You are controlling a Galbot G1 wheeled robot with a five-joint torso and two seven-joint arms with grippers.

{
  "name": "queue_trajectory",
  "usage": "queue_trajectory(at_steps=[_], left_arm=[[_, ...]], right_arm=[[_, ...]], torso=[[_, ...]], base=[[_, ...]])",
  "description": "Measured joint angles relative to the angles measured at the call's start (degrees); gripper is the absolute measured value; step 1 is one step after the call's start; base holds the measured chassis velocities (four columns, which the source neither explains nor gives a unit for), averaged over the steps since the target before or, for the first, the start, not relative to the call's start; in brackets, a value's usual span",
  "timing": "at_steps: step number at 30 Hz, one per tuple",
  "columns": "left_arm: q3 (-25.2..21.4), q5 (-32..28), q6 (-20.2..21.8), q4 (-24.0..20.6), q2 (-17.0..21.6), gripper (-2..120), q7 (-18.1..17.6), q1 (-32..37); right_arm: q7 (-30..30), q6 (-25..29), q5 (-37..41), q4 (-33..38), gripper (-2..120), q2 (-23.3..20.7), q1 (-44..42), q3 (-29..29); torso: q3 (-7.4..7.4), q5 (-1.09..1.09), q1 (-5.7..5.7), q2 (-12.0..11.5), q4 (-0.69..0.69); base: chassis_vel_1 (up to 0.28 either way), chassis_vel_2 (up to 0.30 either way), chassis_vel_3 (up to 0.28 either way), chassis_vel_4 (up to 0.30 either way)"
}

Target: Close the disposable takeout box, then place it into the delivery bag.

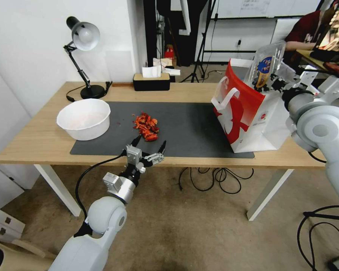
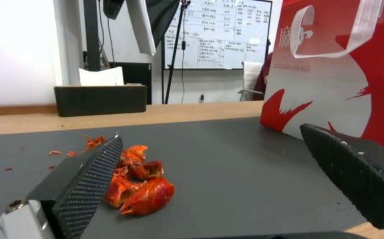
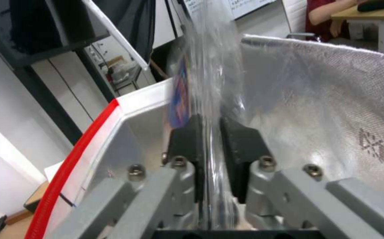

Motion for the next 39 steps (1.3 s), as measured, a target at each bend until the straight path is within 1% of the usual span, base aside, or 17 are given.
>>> queue_trajectory(at_steps=[3,6,7,9,11,13,14,17,18,22,26,30,32,33,34,38,39], left_arm=[[0.0,-0.1,0.0,0.0,0.0,100,0.0,-0.2],[-0.2,-0.5,0.0,0.0,0.3,100,-0.1,-0.3],[-0.2,-0.5,0.0,0.0,0.3,100,-0.1,-0.3],[-0.3,-0.6,0.0,0.1,0.5,100,-0.1,-0.3],[-0.3,-0.6,0.0,0.1,0.5,100,-0.1,-0.3],[-0.4,-0.6,0.0,0.1,0.6,100,-0.1,-0.5],[-0.4,-0.6,0.0,0.1,0.6,100,-0.1,-0.5],[-0.4,-0.7,0.1,0.1,0.8,100,-0.1,-0.6],[-0.4,-0.7,0.1,0.1,0.8,100,-0.1,-0.6],[-1.0,-0.8,0.0,0.1,0.8,100,-0.6,-0.7],[-1.3,-0.8,-0.1,-0.1,0.9,100,-1.1,-0.7],[-2.2,-0.7,-0.5,-0.6,1.3,100,-1.6,-0.6],[-2.3,-0.5,-0.6,-0.7,1.3,100,-1.9,-0.5],[-2.8,0.2,-0.9,-0.8,1.2,100,-2.9,-0.3],[-2.8,0.2,-0.9,-0.8,1.2,100,-2.9,-0.3],[-4.7,1.4,-1.3,-1.6,1.4,100,-3.2,1.2],[-4.7,1.4,-1.3,-1.6,1.4,100,-3.2,1.2]], right_arm=[[0.0,0.0,-0.1,-0.4,22,0.1,0.1,-0.1],[-0.3,-0.2,-0.3,-1.3,38,0.5,0.2,-0.4],[-0.3,-0.2,-0.3,-1.3,38,0.5,0.2,-0.4],[-0.4,-0.3,-0.3,-1.4,48,0.7,0.2,-0.6],[-0.5,-0.4,-0.4,-1.4,51,0.8,0.2,-0.7],[-1.5,-0.4,-0.4,-1.4,63,0.9,0.3,-0.7],[-1.5,-0.4,-0.4,-1.4,63,0.9,0.3,-0.7],[-4.3,0.3,-0.2,-0.7,75,0.9,0.4,-0.6],[-4.3,0.3,-0.2,-0.7,75,0.9,0.4,-0.6],[-10.1,2.5,-0.2,1.6,96,0.4,0.1,-0.2],[-14.2,4.2,-0.8,2.8,100,0.3,-0.4,-0.1],[-25.5,8.6,-7.3,4.9,100,0.2,-3.0,-0.1],[-26.9,9.2,-8.2,5.4,100,0.1,-3.7,-0.1],[-30.0,10.0,-11.6,6.5,100,0.1,-5.5,0.0],[-30.0,10.0,-11.6,6.5,100,0.1,-5.5,0.0],[-36.8,13.1,-23.7,8.9,100,0.4,-13.9,1.7],[-36.8,13.1,-23.7,8.9,100,0.4,-13.9,1.7]], torso=[[0.0,0.0,0.0,0.0,0.0],[0.0,0.0,0.0,0.0,0.0],[0.0,0.0,0.0,0.0,0.0],[0.0,0.0,0.0,0.0,0.0],[0.0,-0.01,0.0,0.0,0.0],[0.0,0.0,0.0,0.0,0.0],[0.0,0.0,0.0,0.0,0.0],[0.0,0.02,0.0,0.0,0.0],[0.0,0.02,0.0,0.0,0.0],[0.0,0.0,0.0,0.0,0.0],[0.0,0.0,0.0,0.0,0.0],[0.0,0.0,0.01,0.0,0.0],[0.0,0.0,0.0,0.0,0.0],[0.0,-0.01,0.0,0.0,0.0],[0.0,-0.01,0.0,0.0,0.0],[0.0,0.0,0.0,0.0,-0.01],[0.0,0.0,0.0,0.0,-0.01]], base=[[0.0,0.0,0.0,0.0],[0.0,0.0,0.0,0.0],[0.0,0.0,0.0,0.0],[0.0,0.0,0.0,0.0],[0.0,0.0,0.0,0.0],[0.0,0.0,0.0,0.0],[0.0,0.0,0.0,0.0],[0.0,0.0,0.0,0.0],[0.0,0.0,0.0,0.0],[0.0,0.0,0.0,0.0],[0.0,0.0,0.0,0.0],[0.0,0.0,0.0,0.0],[0.0,0.0,0.0,0.0],[0.0,0.0,0.0,0.0],[0.0,0.0,0.0,0.0],[0.0,0.0,0.0,0.0],[0.0,0.0,0.0,0.0]])
